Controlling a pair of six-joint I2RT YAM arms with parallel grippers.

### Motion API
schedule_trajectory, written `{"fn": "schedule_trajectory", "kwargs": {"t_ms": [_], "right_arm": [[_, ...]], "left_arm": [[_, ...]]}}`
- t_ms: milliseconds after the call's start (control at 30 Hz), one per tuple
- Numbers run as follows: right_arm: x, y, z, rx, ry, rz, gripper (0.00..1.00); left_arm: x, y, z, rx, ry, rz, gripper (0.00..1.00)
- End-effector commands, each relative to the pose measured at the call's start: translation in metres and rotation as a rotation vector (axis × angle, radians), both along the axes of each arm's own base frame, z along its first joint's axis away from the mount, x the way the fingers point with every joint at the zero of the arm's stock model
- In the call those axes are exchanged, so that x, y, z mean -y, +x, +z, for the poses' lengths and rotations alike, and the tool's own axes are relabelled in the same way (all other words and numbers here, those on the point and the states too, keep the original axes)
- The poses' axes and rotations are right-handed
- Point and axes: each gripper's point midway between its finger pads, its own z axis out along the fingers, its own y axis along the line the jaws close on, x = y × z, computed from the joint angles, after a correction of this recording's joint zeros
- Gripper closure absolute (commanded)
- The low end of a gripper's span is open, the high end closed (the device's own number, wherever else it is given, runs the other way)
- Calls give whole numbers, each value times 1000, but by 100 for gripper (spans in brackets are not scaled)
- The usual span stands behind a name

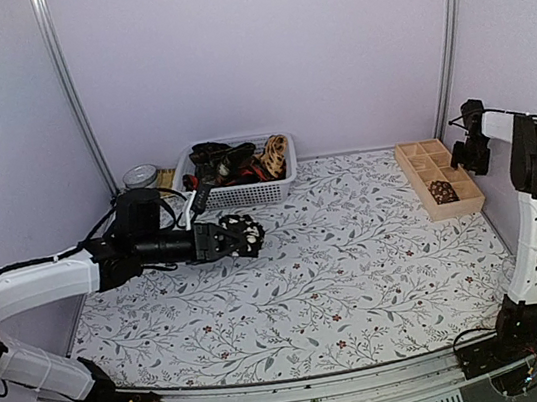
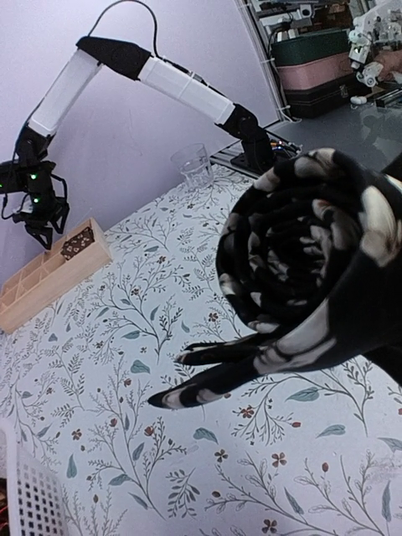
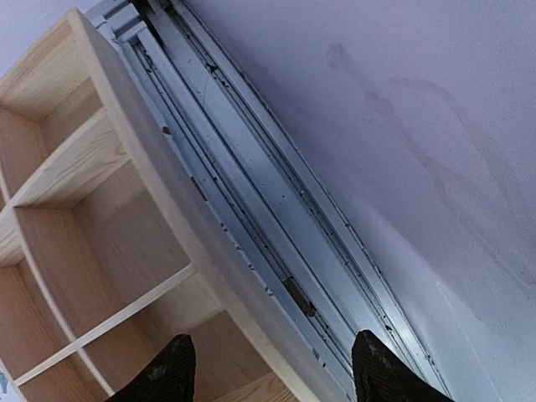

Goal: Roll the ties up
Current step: Move the storage box to the center of the board.

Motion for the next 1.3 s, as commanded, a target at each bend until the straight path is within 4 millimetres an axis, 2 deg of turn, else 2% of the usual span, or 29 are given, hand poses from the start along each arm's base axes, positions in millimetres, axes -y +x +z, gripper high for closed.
{"fn": "schedule_trajectory", "kwargs": {"t_ms": [0,67,233,433,567,700,933,1100,1267], "right_arm": [[10,5,-41,-59,30,-4,38],[11,8,-48,-73,37,4,42],[0,6,-60,-98,82,44,59],[-29,-5,-53,-107,60,102,70],[-64,-16,-48,-116,57,161,75],[-94,-35,-44,-113,65,198,76],[-160,-69,-36,-89,141,278,77],[-203,-100,-26,-41,216,313,76],[-259,-131,-20,-10,265,381,73]], "left_arm": [[-5,-3,11,37,-3,3,100],[-6,-3,14,44,0,7,100],[-9,-1,18,50,-5,15,100],[-9,4,14,29,-14,26,100],[-7,6,12,20,-25,27,100],[-7,7,13,21,-37,27,100],[-6,9,12,14,-58,26,100],[-6,12,12,13,-60,46,100],[-5,19,14,7,-68,69,100]]}}
